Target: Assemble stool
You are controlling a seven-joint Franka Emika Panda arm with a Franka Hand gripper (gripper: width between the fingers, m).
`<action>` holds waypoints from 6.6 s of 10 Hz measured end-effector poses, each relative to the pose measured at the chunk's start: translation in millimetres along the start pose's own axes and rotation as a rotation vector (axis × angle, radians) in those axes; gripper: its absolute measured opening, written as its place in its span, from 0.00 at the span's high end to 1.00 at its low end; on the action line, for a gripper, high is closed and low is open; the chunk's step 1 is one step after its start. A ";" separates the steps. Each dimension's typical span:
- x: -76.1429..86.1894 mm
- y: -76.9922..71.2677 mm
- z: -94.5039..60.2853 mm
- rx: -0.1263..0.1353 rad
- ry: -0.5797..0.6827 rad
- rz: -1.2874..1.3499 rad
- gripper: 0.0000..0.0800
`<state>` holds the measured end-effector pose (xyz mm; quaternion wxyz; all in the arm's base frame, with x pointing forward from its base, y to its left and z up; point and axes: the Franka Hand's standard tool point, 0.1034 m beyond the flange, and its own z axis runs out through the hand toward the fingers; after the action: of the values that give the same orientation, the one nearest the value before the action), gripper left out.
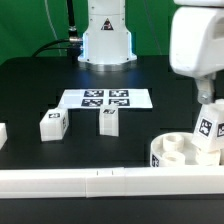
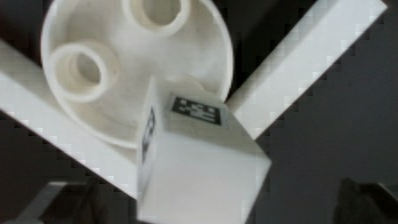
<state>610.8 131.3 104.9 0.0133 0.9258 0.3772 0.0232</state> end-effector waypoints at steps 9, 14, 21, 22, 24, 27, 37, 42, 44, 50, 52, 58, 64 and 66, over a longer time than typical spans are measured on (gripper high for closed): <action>4.4 16.5 6.2 -0.057 -0.013 -0.912 0.19; -3.0 23.3 11.9 -0.067 -0.048 -1.203 0.19; -4.9 22.2 18.1 -0.060 -0.057 -1.197 0.54; -5.4 23.0 18.1 -0.060 -0.057 -1.193 0.59; -5.9 23.7 18.1 -0.061 -0.056 -1.165 0.59; -6.4 24.1 18.4 -0.063 -0.050 -1.002 0.58; -6.5 12.3 19.9 -0.052 -0.042 0.088 0.58; -6.6 10.6 20.2 -0.023 -0.027 0.463 0.58; -7.0 10.1 20.7 0.001 -0.018 0.721 0.58; -6.5 10.4 21.6 0.046 -0.015 1.284 0.58; -6.7 6.5 21.8 0.041 -0.040 1.443 0.58; -4.5 6.9 22.9 0.074 -0.040 1.852 0.58; -0.1 3.9 20.7 0.111 -0.043 1.986 0.22; 4.3 5.5 1.3 0.131 -0.031 1.926 0.19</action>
Offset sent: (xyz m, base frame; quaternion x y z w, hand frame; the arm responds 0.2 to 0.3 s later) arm 0.0000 0.0000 0.0000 0.0000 0.0000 -0.1938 0.9810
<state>617.7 130.3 104.0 -0.0583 0.8373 -0.5436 -0.0091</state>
